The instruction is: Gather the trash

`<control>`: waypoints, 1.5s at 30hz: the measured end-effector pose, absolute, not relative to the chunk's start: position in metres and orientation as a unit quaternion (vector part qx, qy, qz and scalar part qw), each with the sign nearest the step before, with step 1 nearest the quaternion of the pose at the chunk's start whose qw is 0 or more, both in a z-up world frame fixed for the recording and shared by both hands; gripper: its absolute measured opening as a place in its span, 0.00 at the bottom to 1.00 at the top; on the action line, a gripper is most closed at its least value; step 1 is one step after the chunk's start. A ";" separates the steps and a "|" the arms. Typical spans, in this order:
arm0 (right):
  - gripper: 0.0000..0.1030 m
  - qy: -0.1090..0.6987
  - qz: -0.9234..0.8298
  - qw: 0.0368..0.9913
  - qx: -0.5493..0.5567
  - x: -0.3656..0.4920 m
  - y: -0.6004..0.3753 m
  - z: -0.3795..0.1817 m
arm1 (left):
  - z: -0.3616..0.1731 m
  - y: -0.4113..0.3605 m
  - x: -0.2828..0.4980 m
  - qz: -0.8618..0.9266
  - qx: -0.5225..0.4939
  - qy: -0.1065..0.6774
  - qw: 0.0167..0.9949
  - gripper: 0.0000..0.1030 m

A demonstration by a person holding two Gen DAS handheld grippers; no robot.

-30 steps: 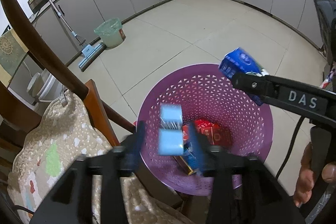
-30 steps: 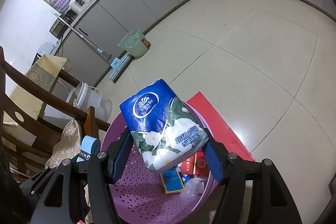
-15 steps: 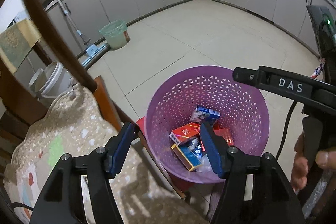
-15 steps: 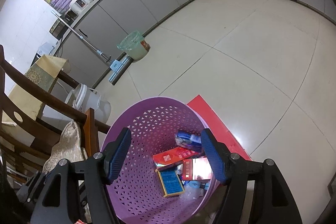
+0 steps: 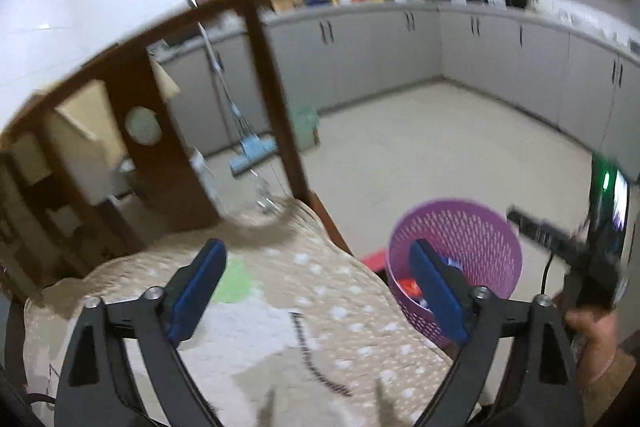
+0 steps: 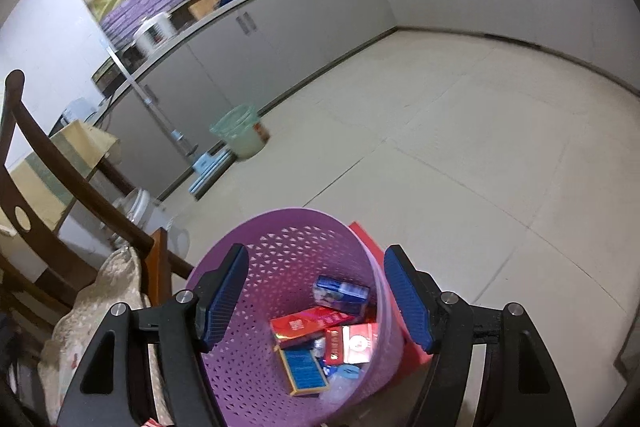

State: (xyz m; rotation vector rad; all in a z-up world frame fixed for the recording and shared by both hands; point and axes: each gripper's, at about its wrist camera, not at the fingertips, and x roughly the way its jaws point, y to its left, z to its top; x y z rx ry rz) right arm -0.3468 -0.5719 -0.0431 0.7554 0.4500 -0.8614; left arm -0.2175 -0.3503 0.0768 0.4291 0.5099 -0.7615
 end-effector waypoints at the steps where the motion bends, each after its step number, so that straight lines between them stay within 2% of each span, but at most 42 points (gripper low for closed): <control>1: 0.72 0.214 -0.413 0.816 0.343 -0.349 -0.563 -0.041 | 0.090 -0.334 -0.220 -0.366 0.190 0.229 0.882 0.97; 2: 0.72 0.221 -0.417 0.816 0.334 -0.350 -0.556 -0.038 | 0.097 -0.324 -0.222 -0.365 0.180 0.218 0.887 1.00; 5: 0.72 0.234 -0.408 0.819 0.329 -0.359 -0.524 -0.024 | 0.117 -0.297 -0.227 -0.367 0.152 0.198 0.896 1.00; 9: 0.74 0.256 -0.403 0.829 0.291 -0.365 -0.479 0.006 | 0.126 -0.280 -0.230 -0.362 0.144 0.209 0.897 1.00; 15: 0.76 0.274 -0.388 0.842 0.256 -0.365 -0.413 0.045 | 0.143 -0.232 -0.252 -0.325 0.115 0.154 0.926 1.00; 21: 0.79 0.295 -0.384 0.854 0.189 -0.359 -0.357 0.075 | 0.161 -0.200 -0.267 -0.325 0.092 0.144 0.930 1.00; 25: 0.81 0.317 -0.400 0.846 0.151 -0.355 -0.345 0.087 | 0.164 -0.186 -0.279 -0.338 0.089 0.145 0.926 1.00; 34: 0.81 0.343 -0.408 0.830 0.164 -0.359 -0.341 0.099 | 0.147 -0.179 -0.294 -0.345 0.107 0.196 0.912 1.00; 45: 0.83 0.339 -0.428 0.828 0.132 -0.361 -0.330 0.110 | 0.135 -0.185 -0.302 -0.351 0.135 0.223 0.899 1.00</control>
